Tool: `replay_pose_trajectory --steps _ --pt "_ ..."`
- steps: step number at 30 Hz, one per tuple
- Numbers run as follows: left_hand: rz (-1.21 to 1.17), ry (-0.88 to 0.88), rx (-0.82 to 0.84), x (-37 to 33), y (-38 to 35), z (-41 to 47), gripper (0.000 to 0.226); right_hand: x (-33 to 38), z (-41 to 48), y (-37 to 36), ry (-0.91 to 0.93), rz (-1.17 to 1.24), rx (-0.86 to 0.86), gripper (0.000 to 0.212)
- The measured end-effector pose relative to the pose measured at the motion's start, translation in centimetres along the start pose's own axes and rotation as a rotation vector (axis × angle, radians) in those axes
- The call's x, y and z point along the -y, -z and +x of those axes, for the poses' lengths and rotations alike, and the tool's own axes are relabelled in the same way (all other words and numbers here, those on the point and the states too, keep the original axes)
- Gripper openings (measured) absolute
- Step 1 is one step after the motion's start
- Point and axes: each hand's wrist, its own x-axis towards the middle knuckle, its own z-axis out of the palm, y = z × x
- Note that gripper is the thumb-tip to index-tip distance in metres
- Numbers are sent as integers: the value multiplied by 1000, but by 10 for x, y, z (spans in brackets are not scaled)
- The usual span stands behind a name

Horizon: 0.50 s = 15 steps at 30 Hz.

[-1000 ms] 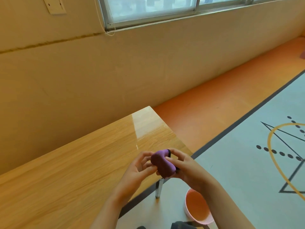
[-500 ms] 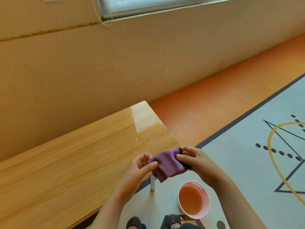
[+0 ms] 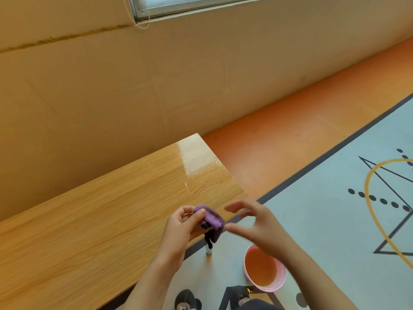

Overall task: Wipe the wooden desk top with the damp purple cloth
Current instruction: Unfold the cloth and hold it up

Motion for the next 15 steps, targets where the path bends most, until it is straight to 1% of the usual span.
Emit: replay_pose_trajectory --steps 1,3,4,6,9,12,15 --pt "-10 5 -3 -1 1 1 20 2 -1 -12 73 -96 6 32" --pt "-21 14 8 -3 1 1 23 0 -2 -32 175 -306 -54 33" --pt "-25 21 14 -4 1 2 24 -2 -1 -37 210 -386 -104 31" --pt "-16 28 25 -4 1 2 25 -3 3 -40 250 -463 -177 23" --pt "44 17 34 -5 3 3 31 -2 7 -35 256 -424 -179 13" --pt "117 -8 67 -5 4 5 39 -2 10 -30 145 -281 -123 16" --pt "265 -54 100 -7 10 8 28 -4 15 -22 59 -229 -162 5"
